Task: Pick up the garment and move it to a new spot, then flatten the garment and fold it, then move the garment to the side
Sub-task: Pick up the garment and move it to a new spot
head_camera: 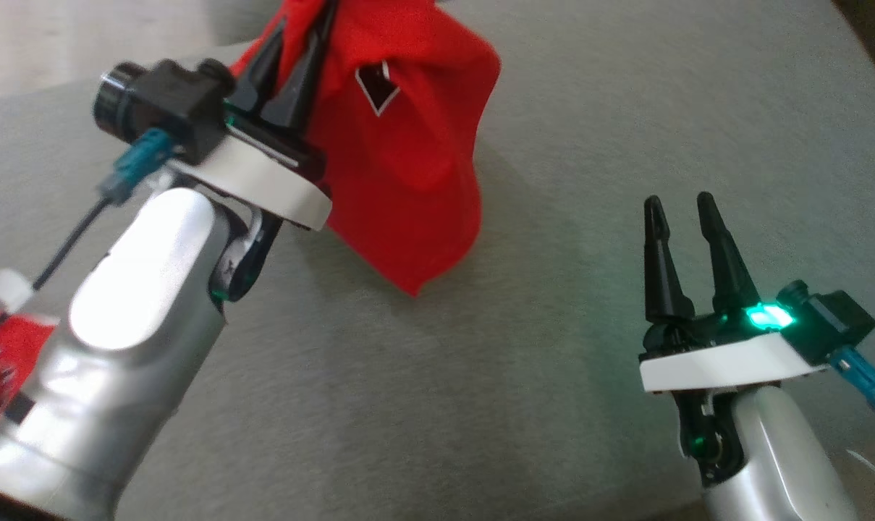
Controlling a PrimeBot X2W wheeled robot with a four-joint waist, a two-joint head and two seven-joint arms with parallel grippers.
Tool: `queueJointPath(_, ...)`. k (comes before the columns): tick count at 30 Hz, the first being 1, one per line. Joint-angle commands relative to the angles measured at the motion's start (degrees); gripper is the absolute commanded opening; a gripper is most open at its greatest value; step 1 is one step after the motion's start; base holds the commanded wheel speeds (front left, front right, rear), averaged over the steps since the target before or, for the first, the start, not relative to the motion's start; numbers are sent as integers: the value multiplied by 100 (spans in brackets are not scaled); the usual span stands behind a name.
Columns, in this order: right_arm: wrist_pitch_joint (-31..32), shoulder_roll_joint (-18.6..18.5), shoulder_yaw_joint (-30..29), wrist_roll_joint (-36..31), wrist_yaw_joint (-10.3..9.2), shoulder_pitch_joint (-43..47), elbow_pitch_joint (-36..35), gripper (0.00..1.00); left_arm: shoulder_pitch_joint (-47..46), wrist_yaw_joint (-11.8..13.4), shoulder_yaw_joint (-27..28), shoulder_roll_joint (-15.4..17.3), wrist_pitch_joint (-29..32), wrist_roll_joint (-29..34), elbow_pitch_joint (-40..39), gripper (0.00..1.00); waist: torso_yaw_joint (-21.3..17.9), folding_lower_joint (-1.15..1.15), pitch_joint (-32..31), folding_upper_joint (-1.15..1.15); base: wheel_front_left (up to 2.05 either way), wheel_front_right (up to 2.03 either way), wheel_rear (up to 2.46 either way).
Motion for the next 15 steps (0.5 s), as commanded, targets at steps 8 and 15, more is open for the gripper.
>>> queueJointPath(8,-62,-23,355,205,-4,-276,-363,100,-936,-56,188,-168,-342,111,1475,100,-1015,-1,532,0,0,0,0)
queueJointPath(15,-62,-23,211,71,-4,-197,-371,100,-1234,-208,436,-158,-790,158,1990,100,-584,-1,414,0,0,0,0)
